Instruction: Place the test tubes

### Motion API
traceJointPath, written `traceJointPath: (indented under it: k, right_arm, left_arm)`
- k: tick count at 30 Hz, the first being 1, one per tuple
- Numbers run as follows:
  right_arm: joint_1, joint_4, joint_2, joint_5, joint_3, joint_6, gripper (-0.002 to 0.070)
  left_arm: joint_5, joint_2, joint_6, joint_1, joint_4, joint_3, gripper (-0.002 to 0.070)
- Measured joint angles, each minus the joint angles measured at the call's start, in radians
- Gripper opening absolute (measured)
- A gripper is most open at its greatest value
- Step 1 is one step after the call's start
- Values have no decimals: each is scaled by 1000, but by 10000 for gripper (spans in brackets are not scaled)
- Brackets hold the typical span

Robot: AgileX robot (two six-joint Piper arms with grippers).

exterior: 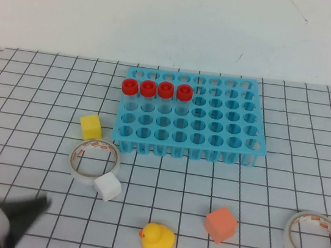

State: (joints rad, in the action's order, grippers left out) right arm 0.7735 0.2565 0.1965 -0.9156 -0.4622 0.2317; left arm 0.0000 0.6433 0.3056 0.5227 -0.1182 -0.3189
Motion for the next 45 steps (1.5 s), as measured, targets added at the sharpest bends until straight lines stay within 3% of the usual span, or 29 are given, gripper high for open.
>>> traceJointPath:
  k: [5,16,34,45]
  right_arm:
    - [0,0,0,0,0,0,-1]
    - [0,0,0,2,0,0,-1]
    - [0,0,0,2,0,0,-1]
    - [0,0,0,4,0,0,-1]
  left_arm:
    - [63,-4,-14,0,-4,127,0]
    - [45,-198,8,-12,34,136,0]
    - [161,-458,-46,-406,25,136,-1]
    - [402,-654,-49,-424,27,136,-1]
